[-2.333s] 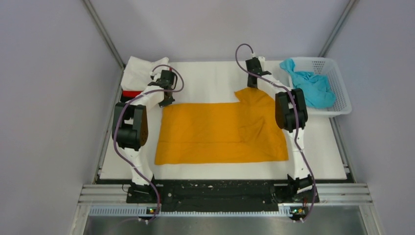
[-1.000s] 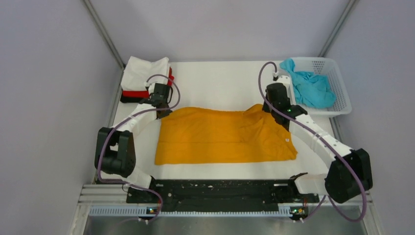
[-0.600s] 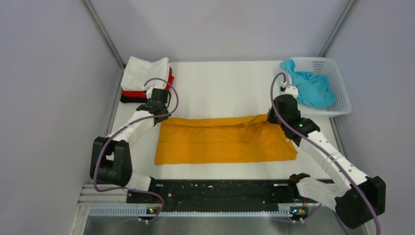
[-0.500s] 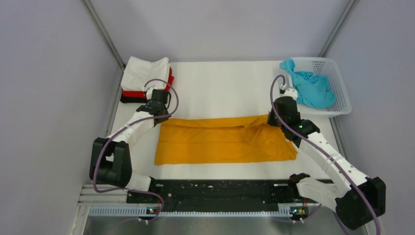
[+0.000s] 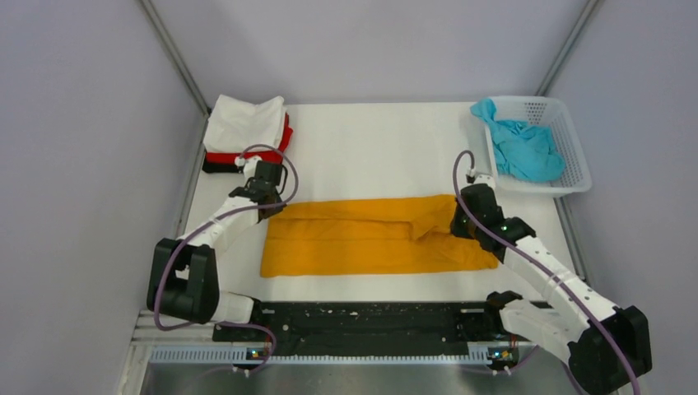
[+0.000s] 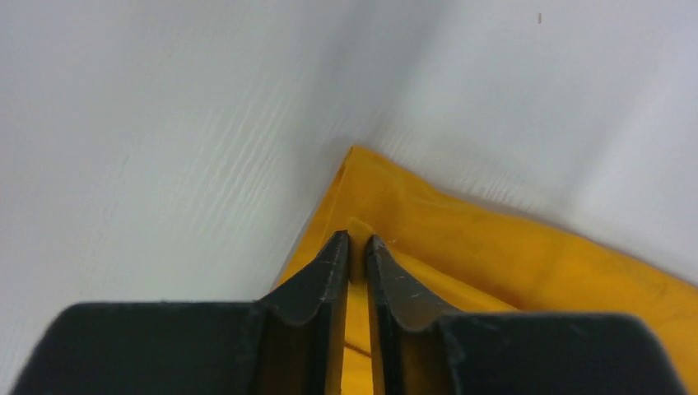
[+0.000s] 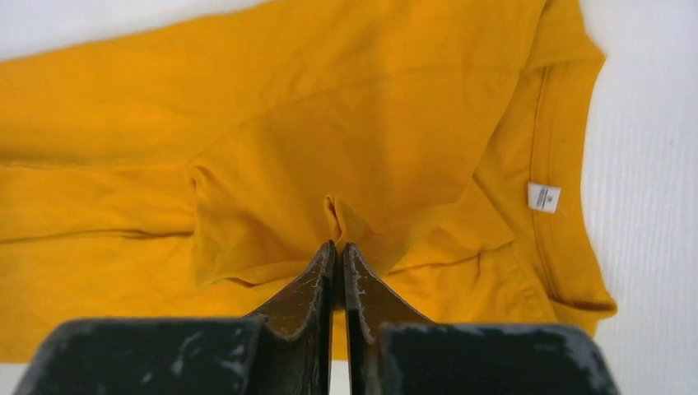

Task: Fold and stack the t-shirts
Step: Fold the other side of the tshirt into a rectangle

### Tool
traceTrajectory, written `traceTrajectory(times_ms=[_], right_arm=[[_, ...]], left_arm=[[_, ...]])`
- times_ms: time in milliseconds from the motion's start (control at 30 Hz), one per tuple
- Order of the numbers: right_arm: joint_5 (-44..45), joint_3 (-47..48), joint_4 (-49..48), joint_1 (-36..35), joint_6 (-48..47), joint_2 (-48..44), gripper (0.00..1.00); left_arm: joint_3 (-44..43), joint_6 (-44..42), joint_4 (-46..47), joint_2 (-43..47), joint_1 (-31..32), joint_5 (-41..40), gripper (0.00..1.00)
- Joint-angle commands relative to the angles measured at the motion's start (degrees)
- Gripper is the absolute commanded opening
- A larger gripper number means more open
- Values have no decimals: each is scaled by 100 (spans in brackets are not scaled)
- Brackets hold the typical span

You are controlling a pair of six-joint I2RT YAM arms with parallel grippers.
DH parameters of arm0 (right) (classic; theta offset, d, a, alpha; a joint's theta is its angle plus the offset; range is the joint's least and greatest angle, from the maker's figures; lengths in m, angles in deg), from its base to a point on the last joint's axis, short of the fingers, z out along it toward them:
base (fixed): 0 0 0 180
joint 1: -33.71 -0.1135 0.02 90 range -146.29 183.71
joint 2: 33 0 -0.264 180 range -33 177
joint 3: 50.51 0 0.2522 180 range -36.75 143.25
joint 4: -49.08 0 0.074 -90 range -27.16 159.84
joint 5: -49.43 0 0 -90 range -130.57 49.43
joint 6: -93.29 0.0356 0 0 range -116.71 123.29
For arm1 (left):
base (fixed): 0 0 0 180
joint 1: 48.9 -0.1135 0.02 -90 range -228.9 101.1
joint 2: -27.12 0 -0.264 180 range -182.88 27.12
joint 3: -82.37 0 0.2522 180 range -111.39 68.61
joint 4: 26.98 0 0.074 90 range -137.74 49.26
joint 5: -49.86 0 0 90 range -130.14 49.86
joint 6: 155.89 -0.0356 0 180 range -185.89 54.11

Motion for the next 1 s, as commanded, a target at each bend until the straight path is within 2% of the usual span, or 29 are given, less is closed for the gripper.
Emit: traceTrajectory(times_ms=[0, 67, 100, 133, 200, 233, 267, 367, 567, 800, 967], right_arm=[[-197, -251, 854, -187, 870, -332, 15], [-185, -280, 1523, -331, 1453, -487, 41], [-204, -286, 1639, -496, 1638, -632, 47], [-287, -306, 1678, -611, 1766, -800, 54], [-343, -229, 1735, -645, 1955, -1113, 76], [-248, -165, 1722, -644, 1982, -1238, 91], [-75, -101, 1700, -651, 1977, -1308, 98], [26, 68, 1461, -644, 1820, -1265, 99], [-350, 396, -33, -644, 1134, -338, 99], [-650, 369, -659, -644, 1125, 1297, 99], [-631, -288, -643, -638, 1691, 1419, 99]], left_arm=[[183, 437, -343, 525, 28, -583, 24], [212, 701, -825, 811, 27, -899, 54], [220, 828, -1017, 984, 28, -1042, 65], [222, 912, -1161, 1183, 28, -1154, 67], [254, 949, -1244, 1599, 28, -1153, 76], [275, 908, -1212, 1795, 27, -1025, 79], [297, 800, -1094, 1946, 28, -827, 82], [190, 584, -662, 2088, 28, -36, 92], [-61, 411, 282, 1173, 162, 1925, 94], [-111, 430, 236, 15, 326, 1880, 95], [41, 486, 223, -199, 327, 1765, 95]])
